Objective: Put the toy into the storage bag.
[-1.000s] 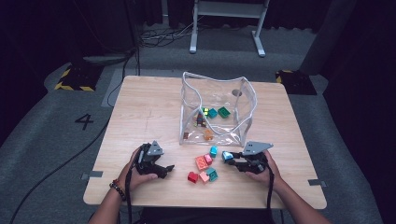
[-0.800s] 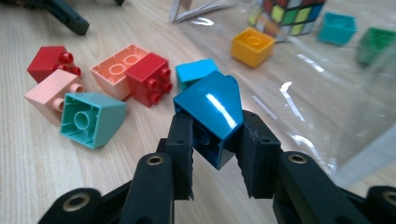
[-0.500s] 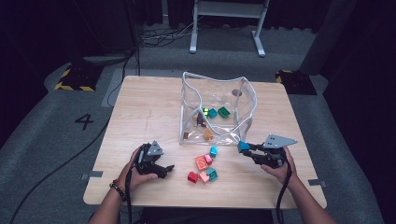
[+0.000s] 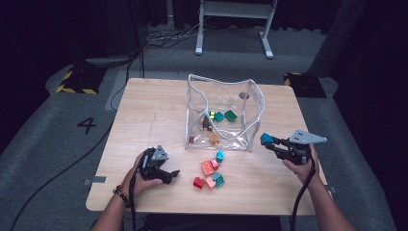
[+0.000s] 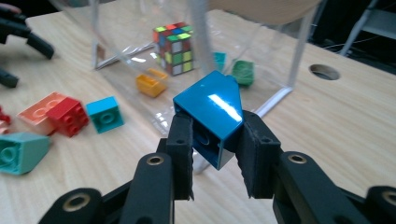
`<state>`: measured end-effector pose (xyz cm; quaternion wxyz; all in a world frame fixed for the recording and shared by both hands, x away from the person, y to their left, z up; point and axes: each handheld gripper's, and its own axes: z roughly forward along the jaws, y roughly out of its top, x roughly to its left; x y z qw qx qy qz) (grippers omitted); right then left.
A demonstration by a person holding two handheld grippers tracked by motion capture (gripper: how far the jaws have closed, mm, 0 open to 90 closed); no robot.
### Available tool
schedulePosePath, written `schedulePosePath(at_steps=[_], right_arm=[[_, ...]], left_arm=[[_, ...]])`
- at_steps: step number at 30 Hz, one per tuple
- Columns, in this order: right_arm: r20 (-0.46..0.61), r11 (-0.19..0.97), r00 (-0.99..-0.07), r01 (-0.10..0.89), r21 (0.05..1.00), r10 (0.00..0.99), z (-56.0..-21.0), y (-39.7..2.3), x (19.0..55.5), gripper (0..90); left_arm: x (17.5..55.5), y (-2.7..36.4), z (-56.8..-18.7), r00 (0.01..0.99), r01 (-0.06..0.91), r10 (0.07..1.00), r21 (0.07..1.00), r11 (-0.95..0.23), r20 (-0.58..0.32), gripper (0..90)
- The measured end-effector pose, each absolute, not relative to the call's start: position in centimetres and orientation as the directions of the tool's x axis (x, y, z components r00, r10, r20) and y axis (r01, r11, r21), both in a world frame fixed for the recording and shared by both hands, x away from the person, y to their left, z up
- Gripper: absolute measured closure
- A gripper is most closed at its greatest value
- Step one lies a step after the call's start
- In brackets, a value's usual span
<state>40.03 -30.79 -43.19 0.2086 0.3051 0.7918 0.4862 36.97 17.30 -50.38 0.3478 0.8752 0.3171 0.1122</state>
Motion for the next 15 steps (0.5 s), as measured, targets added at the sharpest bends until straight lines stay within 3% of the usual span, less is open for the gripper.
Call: schedulePosePath(at_steps=[10,15], right_arm=[[-0.061,0.337,-0.698,0.266,0.903,0.713,-40.9,-32.2,41.9,68.1],[-0.081,0.332,-0.687,0.242,0.912,0.722,-37.7,-32.6,43.5,68.2]], left_arm=[[37.0,17.3,-50.4,0.775,0.476,0.632,0.679,-0.559,-0.023,14.1],[37.0,17.3,-50.4,0.774,0.477,0.633,0.68,-0.556,-0.025,14.1]])
